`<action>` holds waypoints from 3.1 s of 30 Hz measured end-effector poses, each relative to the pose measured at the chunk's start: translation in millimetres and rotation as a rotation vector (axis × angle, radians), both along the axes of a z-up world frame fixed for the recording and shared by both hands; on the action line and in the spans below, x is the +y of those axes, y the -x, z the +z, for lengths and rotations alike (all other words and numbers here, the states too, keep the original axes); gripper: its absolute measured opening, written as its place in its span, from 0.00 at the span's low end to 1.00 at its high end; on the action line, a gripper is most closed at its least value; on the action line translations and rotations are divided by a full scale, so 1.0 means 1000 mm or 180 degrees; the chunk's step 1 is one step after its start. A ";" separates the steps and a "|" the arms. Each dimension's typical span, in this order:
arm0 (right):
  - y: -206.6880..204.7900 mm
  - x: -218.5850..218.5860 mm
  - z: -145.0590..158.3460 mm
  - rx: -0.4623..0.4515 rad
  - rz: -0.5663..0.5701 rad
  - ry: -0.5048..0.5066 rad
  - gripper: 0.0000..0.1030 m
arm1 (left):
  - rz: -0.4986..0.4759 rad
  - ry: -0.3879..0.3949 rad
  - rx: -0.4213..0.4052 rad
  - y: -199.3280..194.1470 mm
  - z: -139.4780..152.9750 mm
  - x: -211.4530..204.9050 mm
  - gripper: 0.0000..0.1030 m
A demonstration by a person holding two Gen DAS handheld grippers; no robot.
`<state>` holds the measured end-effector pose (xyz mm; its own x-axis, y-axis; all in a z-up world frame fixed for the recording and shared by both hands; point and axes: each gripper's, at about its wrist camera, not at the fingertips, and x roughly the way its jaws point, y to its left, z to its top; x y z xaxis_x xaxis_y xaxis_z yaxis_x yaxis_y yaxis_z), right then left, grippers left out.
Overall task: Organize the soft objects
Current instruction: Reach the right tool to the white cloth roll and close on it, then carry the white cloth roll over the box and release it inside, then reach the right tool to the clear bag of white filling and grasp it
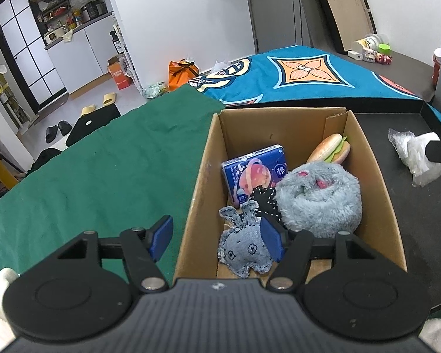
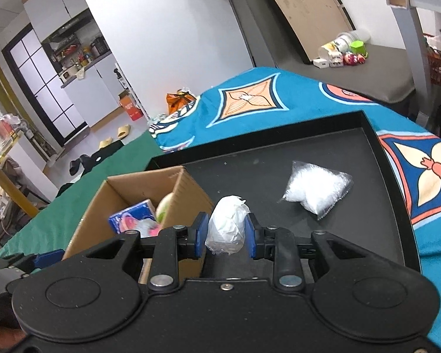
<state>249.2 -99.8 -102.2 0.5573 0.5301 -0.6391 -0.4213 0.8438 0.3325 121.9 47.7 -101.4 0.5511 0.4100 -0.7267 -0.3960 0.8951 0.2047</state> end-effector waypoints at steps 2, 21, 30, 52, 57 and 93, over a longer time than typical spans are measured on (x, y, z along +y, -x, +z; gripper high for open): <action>0.002 0.002 0.004 -0.0038 0.0016 0.0000 0.26 | 0.0008 0.0005 -0.0010 0.001 0.000 0.001 0.62; 0.026 0.030 0.025 -0.0173 0.0255 -0.0058 0.27 | 0.0057 0.0193 -0.0149 0.020 0.004 0.014 0.36; 0.038 0.050 0.024 -0.0158 0.0438 -0.0042 0.27 | 0.0077 0.0301 -0.0140 0.025 -0.003 0.022 0.22; 0.058 0.077 0.022 -0.0029 0.0664 -0.0037 0.50 | 0.0117 0.0455 -0.0193 0.034 -0.006 0.032 0.12; 0.053 0.068 0.022 -0.0055 0.0575 -0.0015 0.54 | 0.0117 0.0467 -0.0201 0.034 -0.004 0.031 0.13; -0.010 -0.006 0.003 -0.0092 -0.0006 0.0041 0.83 | 0.0020 0.0091 -0.0043 -0.009 0.002 0.008 0.46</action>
<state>259.6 -106.3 -99.1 0.5767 0.5209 -0.6293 -0.4289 0.8487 0.3094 131.3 55.7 -98.9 0.5584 0.3927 -0.7308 -0.4043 0.8980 0.1736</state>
